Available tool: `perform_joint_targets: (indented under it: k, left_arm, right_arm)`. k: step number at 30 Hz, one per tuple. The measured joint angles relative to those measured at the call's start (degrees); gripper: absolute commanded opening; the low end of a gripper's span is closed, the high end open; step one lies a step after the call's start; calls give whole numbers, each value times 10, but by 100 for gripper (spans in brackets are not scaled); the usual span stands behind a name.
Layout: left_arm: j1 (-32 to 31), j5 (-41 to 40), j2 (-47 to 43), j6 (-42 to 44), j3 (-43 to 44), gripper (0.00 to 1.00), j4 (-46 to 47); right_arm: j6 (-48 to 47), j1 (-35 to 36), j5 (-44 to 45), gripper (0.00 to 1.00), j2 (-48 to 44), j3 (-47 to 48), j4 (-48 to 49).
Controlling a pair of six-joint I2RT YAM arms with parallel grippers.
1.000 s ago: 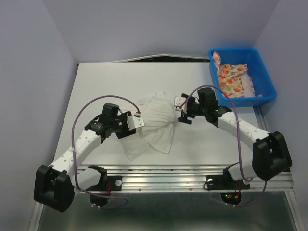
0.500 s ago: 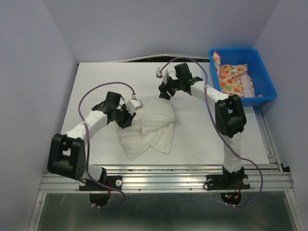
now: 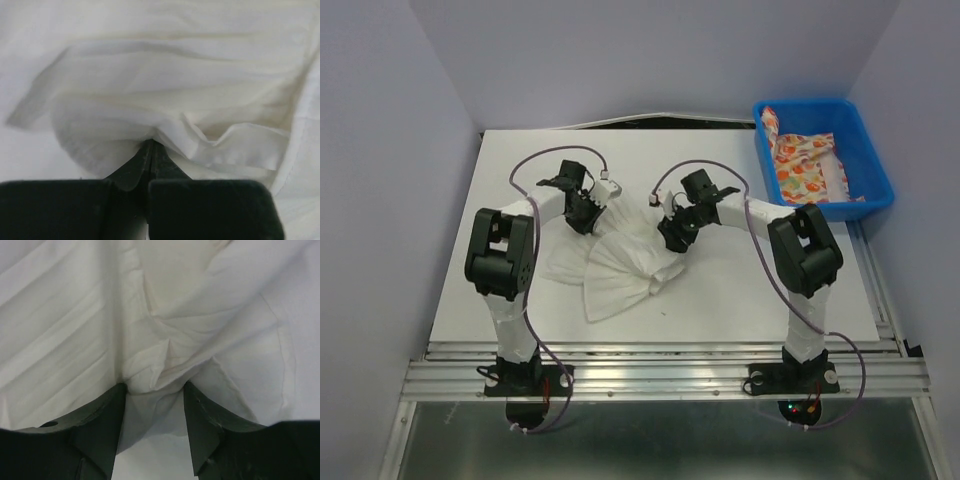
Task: Fold and stack the skirts
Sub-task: Fold the skirt
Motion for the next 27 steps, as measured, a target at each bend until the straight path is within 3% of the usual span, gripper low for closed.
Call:
perform_joint_targets:
  k: [6, 10, 13, 17, 19, 24, 27]
  left_arm:
    - [-1, 5, 149, -12, 225, 33, 21]
    - [3, 24, 123, -5, 232, 48, 22]
    - [10, 43, 38, 12, 168, 57, 30]
    - [18, 66, -191, 77, 12, 82, 57]
    - [19, 76, -316, 121, -56, 89, 61]
    - [-32, 64, -489, 264, -226, 94, 105]
    - [-89, 39, -531, 328, -328, 98, 122]
  right_arm:
    - [38, 0, -7, 67, -112, -125, -66]
    - [77, 0, -32, 70, -151, -137, -104]
    - [102, 0, -44, 70, -181, -111, -120]
    - [134, 0, -55, 71, -183, -41, -109]
    - [150, 0, -68, 70, -181, -14, -88]
    - [184, 0, -111, 69, -125, 23, -31]
    - [209, 4, -128, 68, -59, 40, 3]
